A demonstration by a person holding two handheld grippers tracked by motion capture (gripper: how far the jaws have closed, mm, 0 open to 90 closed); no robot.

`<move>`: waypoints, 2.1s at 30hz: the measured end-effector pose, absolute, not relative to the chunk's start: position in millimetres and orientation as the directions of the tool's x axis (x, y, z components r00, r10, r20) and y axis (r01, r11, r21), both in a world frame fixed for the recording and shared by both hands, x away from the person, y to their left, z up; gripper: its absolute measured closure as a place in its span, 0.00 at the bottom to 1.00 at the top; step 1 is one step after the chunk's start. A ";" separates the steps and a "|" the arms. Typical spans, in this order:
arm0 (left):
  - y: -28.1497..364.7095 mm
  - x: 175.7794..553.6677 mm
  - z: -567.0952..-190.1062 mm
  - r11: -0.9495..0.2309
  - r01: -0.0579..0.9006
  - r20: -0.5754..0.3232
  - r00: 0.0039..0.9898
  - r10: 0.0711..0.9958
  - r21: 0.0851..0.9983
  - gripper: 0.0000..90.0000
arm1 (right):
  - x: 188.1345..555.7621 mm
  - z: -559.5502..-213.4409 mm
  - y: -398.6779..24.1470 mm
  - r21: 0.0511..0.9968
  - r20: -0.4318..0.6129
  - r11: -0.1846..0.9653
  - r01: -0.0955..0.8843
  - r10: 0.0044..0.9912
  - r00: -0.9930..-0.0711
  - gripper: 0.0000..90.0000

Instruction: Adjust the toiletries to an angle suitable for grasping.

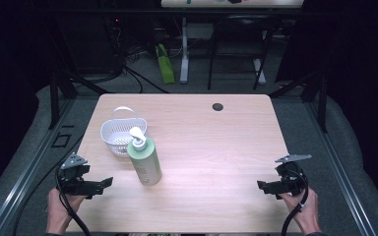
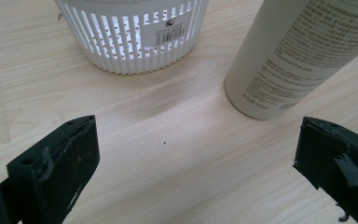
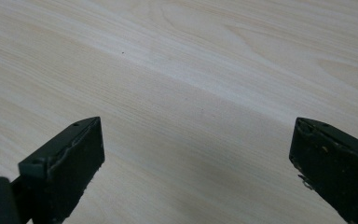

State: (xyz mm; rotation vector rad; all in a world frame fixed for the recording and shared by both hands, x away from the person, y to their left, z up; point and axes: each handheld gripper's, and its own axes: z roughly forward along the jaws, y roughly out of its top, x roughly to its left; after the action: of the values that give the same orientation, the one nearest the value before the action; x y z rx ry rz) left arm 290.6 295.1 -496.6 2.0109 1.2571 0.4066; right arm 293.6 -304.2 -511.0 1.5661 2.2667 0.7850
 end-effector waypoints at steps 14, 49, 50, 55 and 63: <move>272.8 291.2 -487.7 -0.297 0.589 -0.108 0.554 0.825 0.752 0.00 | 295.7 -513.0 -301.1 0.565 0.071 0.288 0.774 0.917 -0.393 0.03; 201.2 322.7 -471.3 -0.323 0.439 -0.048 0.650 0.758 0.839 0.00 | 296.7 -513.9 -300.0 0.557 0.074 0.290 0.778 0.916 -0.395 0.02; 200.0 323.8 -471.5 -0.321 0.437 -0.049 0.650 0.758 0.840 0.00 | 296.8 -513.9 -300.0 0.557 0.074 0.290 0.778 0.916 -0.395 0.02; 195.1 325.9 -470.5 -0.316 0.418 -0.040 0.653 0.756 0.851 0.00 | 296.5 -513.5 -300.0 0.556 0.074 0.290 0.779 0.917 -0.393 0.02; 185.2 328.8 -467.5 -0.304 0.388 -0.025 0.650 0.760 0.870 0.00 | 296.4 -513.3 -300.1 0.558 0.071 0.292 0.777 0.916 -0.395 0.02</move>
State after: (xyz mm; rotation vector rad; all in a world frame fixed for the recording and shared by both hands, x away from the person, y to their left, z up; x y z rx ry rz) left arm 328.8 185.2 -467.5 1.9232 0.9029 0.4944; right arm 296.4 -300.1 -513.3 1.5498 2.3006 0.7626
